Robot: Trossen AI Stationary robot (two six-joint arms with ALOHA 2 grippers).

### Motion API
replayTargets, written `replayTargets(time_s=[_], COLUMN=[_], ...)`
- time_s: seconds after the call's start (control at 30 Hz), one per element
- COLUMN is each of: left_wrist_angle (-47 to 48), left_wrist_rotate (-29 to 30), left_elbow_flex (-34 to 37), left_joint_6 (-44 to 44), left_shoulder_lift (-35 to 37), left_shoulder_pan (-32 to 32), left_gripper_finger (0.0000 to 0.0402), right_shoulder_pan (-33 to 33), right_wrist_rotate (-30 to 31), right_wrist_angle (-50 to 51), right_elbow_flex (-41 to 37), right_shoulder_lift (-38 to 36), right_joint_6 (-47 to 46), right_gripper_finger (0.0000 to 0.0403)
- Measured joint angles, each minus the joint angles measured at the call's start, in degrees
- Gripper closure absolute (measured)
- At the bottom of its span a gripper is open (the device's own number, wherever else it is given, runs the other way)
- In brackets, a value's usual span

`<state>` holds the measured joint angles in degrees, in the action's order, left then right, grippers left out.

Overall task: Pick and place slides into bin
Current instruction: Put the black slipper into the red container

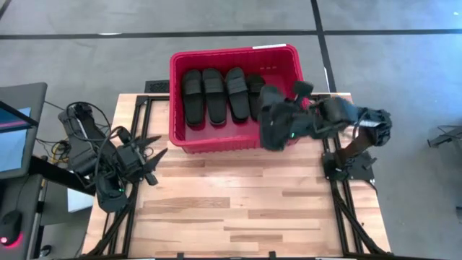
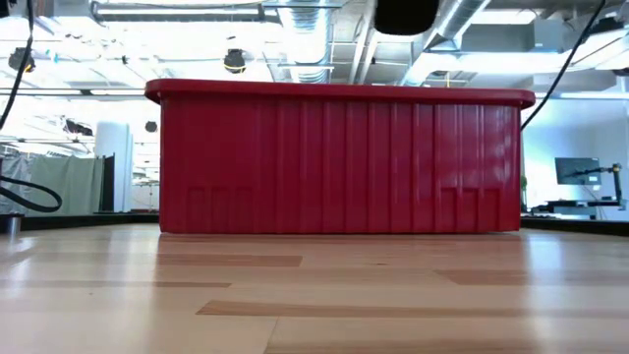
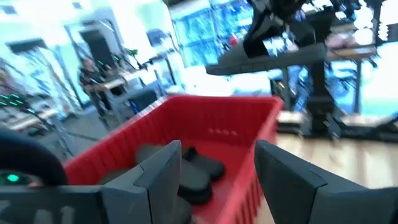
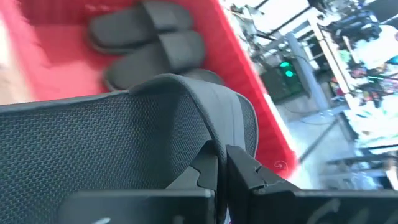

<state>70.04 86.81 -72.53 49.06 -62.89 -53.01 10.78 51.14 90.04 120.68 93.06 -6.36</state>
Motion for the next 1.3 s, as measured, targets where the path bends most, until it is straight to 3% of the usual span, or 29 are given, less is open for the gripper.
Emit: replayTargets(time_s=[0.13, 0.47, 0.7, 0.9, 1.3], left_wrist_angle=[-0.24, -1.4, -2.27, -2.26, -1.38], left_wrist_rotate=[2.86, 3.2, 3.31, 3.29, 3.25], left_elbow_flex=[0.0, 0.0, 0.0, 0.0, 0.0], left_joint_6=[-0.03, 0.06, -0.87, -0.92, -5.82], left_shoulder_lift=[0.09, 2.14, 2.32, 2.31, 3.78], left_shoulder_pan=[0.83, 9.99, 16.71, 20.1, 26.12], left_gripper_finger=[0.0209, 0.0209, 0.0209, 0.0209, 0.0209], right_shoulder_pan=[-6.27, -25.75, -38.3, -44.03, -48.04], right_wrist_rotate=[-1.93, -21.89, -38.31, -46.91, -47.93], right_wrist_angle=[-0.09, -6.06, -8.96, -12.34, -16.19], right_elbow_flex=[0.0, 0.0, 0.0, -0.13, -0.02], right_shoulder_lift=[-2.8, -6.74, -4.35, 0.92, 9.76], right_joint_6=[7.29, 27.35, 37.61, 40.57, 43.51], right_gripper_finger=[0.0402, 0.0402, 0.0402, 0.0402, 0.0402])
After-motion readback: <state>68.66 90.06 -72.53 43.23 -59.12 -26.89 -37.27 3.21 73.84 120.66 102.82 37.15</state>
